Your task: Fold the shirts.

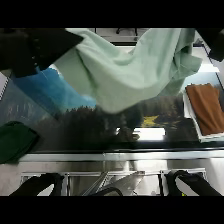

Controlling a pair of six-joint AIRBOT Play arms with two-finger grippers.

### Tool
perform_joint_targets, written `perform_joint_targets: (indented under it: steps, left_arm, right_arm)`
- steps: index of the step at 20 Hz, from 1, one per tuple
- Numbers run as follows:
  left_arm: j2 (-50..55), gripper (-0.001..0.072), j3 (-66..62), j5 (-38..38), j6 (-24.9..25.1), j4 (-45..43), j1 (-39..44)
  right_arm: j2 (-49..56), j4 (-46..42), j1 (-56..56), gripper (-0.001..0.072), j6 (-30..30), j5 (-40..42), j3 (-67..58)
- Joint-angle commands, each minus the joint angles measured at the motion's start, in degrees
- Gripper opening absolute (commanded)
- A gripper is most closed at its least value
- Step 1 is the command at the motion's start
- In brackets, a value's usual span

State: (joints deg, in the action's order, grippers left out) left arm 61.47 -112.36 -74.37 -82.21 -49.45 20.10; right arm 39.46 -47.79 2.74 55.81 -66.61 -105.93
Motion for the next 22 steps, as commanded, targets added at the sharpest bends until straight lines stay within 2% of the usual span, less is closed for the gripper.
perform_joint_targets:
  steps: [1, 3, 5, 7, 10, 11, 12, 13, 14, 15, 16, 17, 18, 20, 22]
  left_arm:
    - [-4.17, 0.0017, 7.78, 1.07, -2.82, -10.03, -0.17]
    - [-1.53, 0.0017, 15.78, 1.09, -2.64, -10.10, -1.79]
    - [3.87, 0.0017, 22.40, 1.42, -0.22, -10.05, -2.93]
    - [10.91, 0.0017, 27.17, 1.55, 2.05, -10.08, -4.31]
    - [22.21, 0.0019, 31.87, 2.64, 3.32, -10.08, -7.69]
    - [25.29, 0.0024, 32.46, 2.38, 3.34, -10.03, -8.87]
    - [28.79, 0.0031, 32.63, 1.70, 3.34, -10.03, -10.36]
    - [31.12, 0.0311, 32.48, 1.25, 3.37, -9.94, -11.76]
    - [33.24, 0.0702, 31.76, 0.66, 3.28, -9.88, -13.20]
    - [35.10, 0.0687, 30.40, -0.76, 3.32, -9.27, -14.84]
    - [36.41, 0.0687, 28.72, -2.64, 3.30, -8.87, -16.33]
    - [37.13, 0.0687, 27.12, -4.83, 3.32, -8.87, -17.40]
    - [37.20, 0.0687, 25.88, -7.06, 3.30, -8.85, -18.23]
    - [35.98, 0.0687, 24.59, -11.76, 3.30, -8.87, -18.84]
    - [33.42, 0.0687, 25.33, -13.38, 3.08, -8.87, -17.75]
  right_arm:
    - [3.34, -2.47, -0.02, 0.0017, -0.07, -7.21, -2.14]
    - [8.44, -0.48, -0.02, 0.0017, 0.55, -12.39, 0.90]
    - [14.16, 3.56, 0.07, 0.0017, 0.50, -14.82, 7.63]
    - [19.76, 4.85, 1.66, 0.0017, -0.26, -13.09, 17.20]
    - [27.96, 4.96, 3.98, 0.0029, -3.17, -4.55, 30.25]
    - [30.86, 4.98, 4.28, 0.0112, -3.58, -1.99, 32.65]
    - [33.99, 4.96, 4.24, 0.0237, -3.54, -0.85, 33.38]
    - [36.46, 4.98, 3.93, 0.0257, -3.54, -0.68, 33.18]
    - [37.59, 4.94, 3.50, 0.0258, -3.56, -0.63, 32.94]
    - [37.92, 4.96, 2.71, 0.0259, -3.56, -0.66, 32.46]
    - [37.40, 4.96, 1.55, 0.0306, -3.52, -0.87, 31.76]
    - [36.26, 4.98, 0.26, 0.0439, -3.19, -1.25, 31.21]
    - [34.47, 4.98, -1.22, 0.0540, -2.27, -1.70, 30.95]
    - [29.83, 4.83, -5.03, 0.0545, -1.77, -3.30, 30.95]
    - [25.51, 3.23, -9.40, 0.0544, -1.40, -5.05, 31.30]
